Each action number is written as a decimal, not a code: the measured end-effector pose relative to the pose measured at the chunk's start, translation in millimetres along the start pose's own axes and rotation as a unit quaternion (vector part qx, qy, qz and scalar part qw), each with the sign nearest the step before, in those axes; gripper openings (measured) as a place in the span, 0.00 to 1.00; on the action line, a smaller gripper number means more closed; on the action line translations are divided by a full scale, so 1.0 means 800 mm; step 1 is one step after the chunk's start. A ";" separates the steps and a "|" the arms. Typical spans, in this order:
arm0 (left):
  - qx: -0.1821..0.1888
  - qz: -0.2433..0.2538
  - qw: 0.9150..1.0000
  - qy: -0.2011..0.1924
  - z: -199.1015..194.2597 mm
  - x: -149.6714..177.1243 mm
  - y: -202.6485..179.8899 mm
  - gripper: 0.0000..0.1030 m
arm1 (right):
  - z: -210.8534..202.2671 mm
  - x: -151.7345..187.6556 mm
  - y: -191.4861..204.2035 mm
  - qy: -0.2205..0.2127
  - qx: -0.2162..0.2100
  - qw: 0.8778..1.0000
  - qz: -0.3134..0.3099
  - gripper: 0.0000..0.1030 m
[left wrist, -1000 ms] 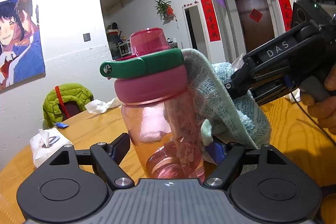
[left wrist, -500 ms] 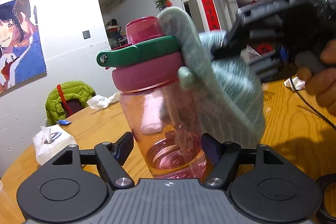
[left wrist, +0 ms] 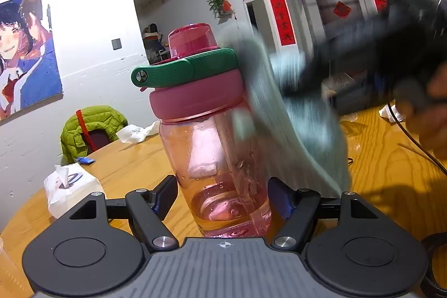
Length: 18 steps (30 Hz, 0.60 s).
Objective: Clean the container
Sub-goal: 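Hold the bottle with the left gripper while the right gripper wipes its side and base with the towel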
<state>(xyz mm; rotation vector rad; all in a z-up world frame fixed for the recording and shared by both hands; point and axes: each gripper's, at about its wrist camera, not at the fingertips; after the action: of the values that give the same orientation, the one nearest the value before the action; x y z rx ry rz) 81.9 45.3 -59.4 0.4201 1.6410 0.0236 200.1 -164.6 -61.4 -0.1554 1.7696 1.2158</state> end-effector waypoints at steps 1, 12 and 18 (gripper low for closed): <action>0.002 0.001 1.000 0.000 0.000 0.000 -0.001 0.67 | -0.009 -0.005 0.005 -0.024 -0.019 1.000 0.004 0.28; 0.001 -0.027 0.999 0.023 0.000 0.002 0.006 0.75 | 0.030 0.015 -0.014 0.085 0.089 0.992 -0.027 0.29; 0.006 -0.018 1.000 0.003 -0.021 -0.012 -0.006 0.76 | 0.017 -0.002 -0.027 -0.012 0.091 0.996 0.010 0.29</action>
<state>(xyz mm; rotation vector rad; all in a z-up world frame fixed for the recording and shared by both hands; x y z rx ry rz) 64.7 42.3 -49.1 0.4004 1.6550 -0.0117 221.2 -165.4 -75.1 -0.0162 1.8542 1.0607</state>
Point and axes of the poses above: each gripper's, at about its wrist camera, not at the fingertips, and z roughly the way its jaws point, y to its left, x to its underside, and after that the axes turned 12 degrees about -y, right-handed
